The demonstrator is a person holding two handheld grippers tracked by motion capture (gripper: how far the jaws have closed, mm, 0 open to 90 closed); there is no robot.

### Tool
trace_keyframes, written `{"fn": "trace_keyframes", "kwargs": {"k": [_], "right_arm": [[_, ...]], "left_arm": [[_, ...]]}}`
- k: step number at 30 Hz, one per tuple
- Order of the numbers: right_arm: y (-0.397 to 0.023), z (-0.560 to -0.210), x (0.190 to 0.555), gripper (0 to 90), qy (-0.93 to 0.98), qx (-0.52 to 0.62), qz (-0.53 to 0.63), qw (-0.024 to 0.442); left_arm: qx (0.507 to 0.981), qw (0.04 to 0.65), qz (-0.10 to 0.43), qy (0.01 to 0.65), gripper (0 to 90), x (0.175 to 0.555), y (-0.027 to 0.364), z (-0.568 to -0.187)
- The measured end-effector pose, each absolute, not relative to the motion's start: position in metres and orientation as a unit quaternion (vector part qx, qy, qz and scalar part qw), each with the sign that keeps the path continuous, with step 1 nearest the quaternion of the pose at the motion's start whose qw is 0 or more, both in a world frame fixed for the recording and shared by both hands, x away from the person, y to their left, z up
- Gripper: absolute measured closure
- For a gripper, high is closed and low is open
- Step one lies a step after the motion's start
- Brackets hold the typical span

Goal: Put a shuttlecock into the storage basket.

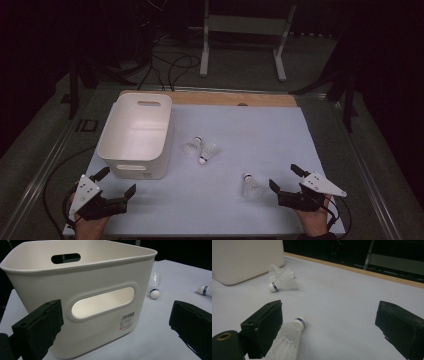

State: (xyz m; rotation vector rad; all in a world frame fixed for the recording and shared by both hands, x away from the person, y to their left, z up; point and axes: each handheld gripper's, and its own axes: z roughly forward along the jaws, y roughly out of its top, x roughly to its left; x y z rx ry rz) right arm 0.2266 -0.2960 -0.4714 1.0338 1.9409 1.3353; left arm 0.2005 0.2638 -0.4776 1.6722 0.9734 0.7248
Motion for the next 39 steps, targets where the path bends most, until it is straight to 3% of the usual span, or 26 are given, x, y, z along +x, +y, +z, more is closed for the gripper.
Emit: {"fn": "trace_keyframes", "kwargs": {"k": [39], "right_arm": [[-0.279, -0.481, 0.230, 7.4, 0.755, 0.370, 0.474, 0.262]], "left_arm": [[0.691, 0.515, 0.302, 0.407, 0.2, 0.201, 0.265, -0.479]]}}
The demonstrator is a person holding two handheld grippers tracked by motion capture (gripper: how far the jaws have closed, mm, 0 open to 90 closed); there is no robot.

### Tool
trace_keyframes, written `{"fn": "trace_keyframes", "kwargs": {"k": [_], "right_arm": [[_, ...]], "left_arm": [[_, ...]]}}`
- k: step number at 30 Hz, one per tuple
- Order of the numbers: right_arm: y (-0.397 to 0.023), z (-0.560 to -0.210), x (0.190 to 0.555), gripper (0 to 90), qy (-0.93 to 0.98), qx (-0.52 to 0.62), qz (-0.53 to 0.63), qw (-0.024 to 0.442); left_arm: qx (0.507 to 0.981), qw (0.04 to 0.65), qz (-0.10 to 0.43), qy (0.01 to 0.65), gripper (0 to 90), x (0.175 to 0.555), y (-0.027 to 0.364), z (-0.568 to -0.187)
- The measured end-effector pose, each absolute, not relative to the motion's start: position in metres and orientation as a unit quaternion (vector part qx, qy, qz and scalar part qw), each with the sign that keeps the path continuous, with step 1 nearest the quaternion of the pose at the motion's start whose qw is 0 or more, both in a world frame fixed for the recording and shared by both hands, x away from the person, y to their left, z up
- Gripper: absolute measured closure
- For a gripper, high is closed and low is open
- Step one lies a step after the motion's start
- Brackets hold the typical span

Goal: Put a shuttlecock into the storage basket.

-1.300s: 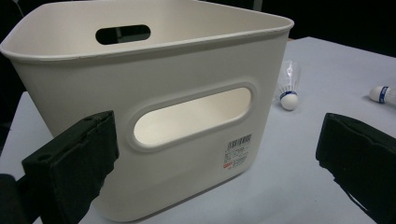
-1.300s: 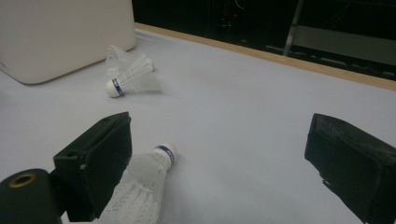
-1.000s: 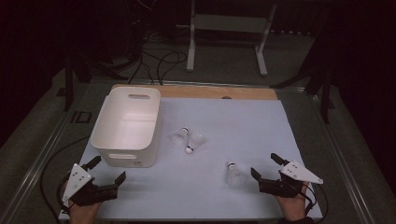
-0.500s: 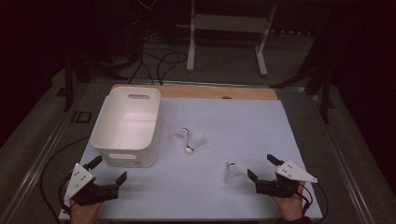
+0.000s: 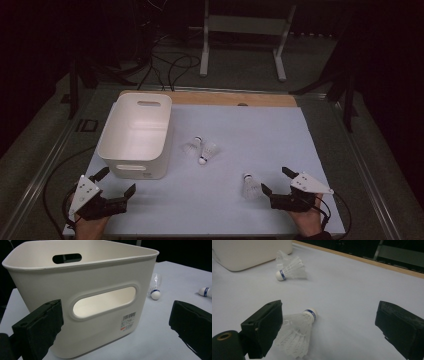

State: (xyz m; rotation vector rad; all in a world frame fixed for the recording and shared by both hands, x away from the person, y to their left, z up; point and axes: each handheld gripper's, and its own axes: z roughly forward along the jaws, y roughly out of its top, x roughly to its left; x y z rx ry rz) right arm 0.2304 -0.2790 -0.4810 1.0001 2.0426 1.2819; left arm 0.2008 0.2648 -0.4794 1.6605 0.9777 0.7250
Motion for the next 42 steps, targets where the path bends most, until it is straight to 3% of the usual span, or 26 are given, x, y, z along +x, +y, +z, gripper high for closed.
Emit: {"fn": "trace_keyframes", "kwargs": {"k": [25, 37, 42], "right_arm": [[-0.265, -0.495, 0.236, 10.6, 0.792, 0.338, 0.442, 0.250], [-0.258, -0.499, 0.237, 19.1, 0.803, 0.334, 0.422, 0.255], [-0.252, -0.501, 0.238, 27.1, 0.810, 0.329, 0.411, 0.259]], "left_arm": [[0.691, 0.515, 0.302, 0.408, 0.3, 0.201, 0.264, -0.480], [0.690, 0.516, 0.302, 0.408, 0.3, 0.201, 0.264, -0.480], [0.690, 0.515, 0.302, 0.408, 0.2, 0.201, 0.264, -0.480]]}}
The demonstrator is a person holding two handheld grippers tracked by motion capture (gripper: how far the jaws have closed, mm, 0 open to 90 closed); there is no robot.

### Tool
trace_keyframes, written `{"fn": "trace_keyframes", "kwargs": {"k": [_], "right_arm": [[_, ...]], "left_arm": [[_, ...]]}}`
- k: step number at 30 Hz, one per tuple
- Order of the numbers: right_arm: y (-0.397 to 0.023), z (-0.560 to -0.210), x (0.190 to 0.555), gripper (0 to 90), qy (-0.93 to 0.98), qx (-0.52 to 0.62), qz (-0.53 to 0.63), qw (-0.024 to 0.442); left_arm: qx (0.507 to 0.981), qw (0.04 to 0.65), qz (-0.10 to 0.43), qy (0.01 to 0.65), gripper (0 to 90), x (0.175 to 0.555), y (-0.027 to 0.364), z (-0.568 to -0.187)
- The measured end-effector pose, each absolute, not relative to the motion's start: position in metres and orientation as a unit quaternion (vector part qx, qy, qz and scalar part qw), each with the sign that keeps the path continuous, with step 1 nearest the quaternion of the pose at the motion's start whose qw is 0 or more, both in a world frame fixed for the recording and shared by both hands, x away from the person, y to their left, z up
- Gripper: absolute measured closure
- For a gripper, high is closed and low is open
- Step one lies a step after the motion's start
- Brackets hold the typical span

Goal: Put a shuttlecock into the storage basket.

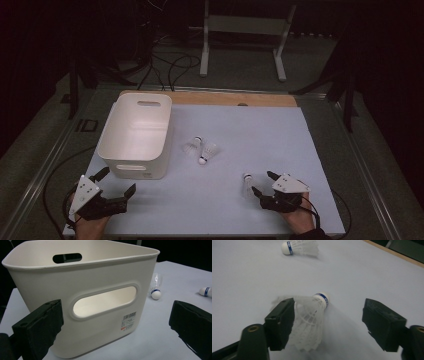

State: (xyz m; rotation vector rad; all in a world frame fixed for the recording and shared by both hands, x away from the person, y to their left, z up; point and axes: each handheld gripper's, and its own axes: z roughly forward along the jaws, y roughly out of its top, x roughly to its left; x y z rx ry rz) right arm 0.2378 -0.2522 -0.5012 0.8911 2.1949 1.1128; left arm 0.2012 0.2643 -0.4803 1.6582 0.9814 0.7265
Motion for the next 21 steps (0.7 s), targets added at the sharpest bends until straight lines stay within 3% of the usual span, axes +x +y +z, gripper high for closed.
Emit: {"fn": "trace_keyframes", "kwargs": {"k": [8, 16, 20, 21], "right_arm": [[-0.246, -0.506, 0.239, 42.0, 0.830, 0.296, 0.375, 0.287], [-0.242, -0.508, 0.242, 56.2, 0.839, 0.302, 0.369, 0.262], [-0.241, -0.509, 0.244, 58.9, 0.840, 0.306, 0.369, 0.255], [-0.241, -0.509, 0.246, 63.7, 0.838, 0.309, 0.372, 0.252]], "left_arm": [[0.690, 0.515, 0.303, 0.409, 0.3, 0.201, 0.264, -0.480], [0.691, 0.514, 0.303, 0.409, 0.3, 0.201, 0.264, -0.480], [0.691, 0.514, 0.302, 0.409, 0.3, 0.201, 0.264, -0.480], [0.691, 0.514, 0.302, 0.409, 0.3, 0.201, 0.264, -0.480]]}}
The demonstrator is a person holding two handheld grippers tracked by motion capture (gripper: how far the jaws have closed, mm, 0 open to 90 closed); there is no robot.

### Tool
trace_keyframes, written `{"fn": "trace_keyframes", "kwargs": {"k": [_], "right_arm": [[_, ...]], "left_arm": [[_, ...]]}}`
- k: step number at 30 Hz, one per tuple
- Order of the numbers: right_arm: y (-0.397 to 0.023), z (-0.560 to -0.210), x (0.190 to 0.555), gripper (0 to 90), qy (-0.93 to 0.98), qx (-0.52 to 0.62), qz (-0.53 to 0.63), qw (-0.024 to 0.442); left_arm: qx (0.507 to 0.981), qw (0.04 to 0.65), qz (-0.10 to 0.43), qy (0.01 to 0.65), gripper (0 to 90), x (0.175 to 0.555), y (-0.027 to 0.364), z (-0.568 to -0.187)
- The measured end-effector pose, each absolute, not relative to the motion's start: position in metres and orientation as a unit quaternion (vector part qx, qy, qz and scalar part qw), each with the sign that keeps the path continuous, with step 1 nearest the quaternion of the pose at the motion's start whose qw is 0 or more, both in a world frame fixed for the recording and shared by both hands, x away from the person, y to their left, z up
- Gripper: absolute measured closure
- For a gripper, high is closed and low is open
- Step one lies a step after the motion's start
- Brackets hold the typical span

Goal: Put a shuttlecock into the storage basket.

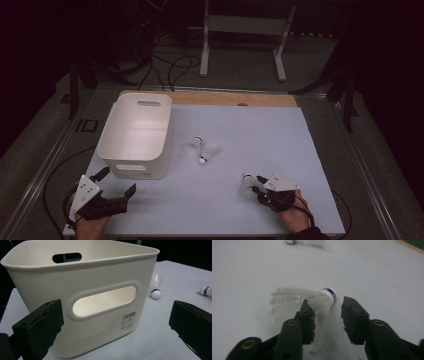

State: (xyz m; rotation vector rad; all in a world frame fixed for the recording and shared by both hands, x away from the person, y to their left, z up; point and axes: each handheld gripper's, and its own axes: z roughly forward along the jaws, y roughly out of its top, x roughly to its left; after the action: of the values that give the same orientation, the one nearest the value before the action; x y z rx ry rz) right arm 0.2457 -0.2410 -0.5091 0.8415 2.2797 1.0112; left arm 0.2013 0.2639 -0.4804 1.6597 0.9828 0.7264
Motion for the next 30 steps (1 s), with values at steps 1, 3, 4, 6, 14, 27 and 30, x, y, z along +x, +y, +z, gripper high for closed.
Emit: {"fn": "trace_keyframes", "kwargs": {"k": [1, 3, 4, 6, 14, 27, 30], "right_arm": [[-0.240, -0.509, 0.246, 66.6, 0.836, 0.320, 0.372, 0.247], [-0.240, -0.511, 0.247, 70.0, 0.840, 0.318, 0.369, 0.240], [-0.239, -0.512, 0.247, 72.0, 0.838, 0.324, 0.372, 0.234], [-0.239, -0.511, 0.247, 77.7, 0.837, 0.324, 0.371, 0.237], [-0.241, -0.506, 0.245, 88.5, 0.816, 0.345, 0.395, 0.243], [-0.249, -0.500, 0.246, 88.8, 0.801, 0.369, 0.401, 0.249], [-0.251, -0.499, 0.246, 88.8, 0.798, 0.371, 0.406, 0.245]], "left_arm": [[0.691, 0.514, 0.302, 0.409, 0.3, 0.201, 0.264, -0.480], [0.691, 0.514, 0.302, 0.409, 0.3, 0.201, 0.264, -0.480], [0.691, 0.514, 0.302, 0.409, 0.3, 0.201, 0.264, -0.480], [0.691, 0.514, 0.302, 0.409, 0.3, 0.201, 0.264, -0.481], [0.693, 0.512, 0.303, 0.408, 0.3, 0.202, 0.264, -0.481], [0.693, 0.510, 0.303, 0.409, 0.6, 0.202, 0.263, -0.481], [0.694, 0.510, 0.302, 0.409, 0.7, 0.202, 0.263, -0.481]]}}
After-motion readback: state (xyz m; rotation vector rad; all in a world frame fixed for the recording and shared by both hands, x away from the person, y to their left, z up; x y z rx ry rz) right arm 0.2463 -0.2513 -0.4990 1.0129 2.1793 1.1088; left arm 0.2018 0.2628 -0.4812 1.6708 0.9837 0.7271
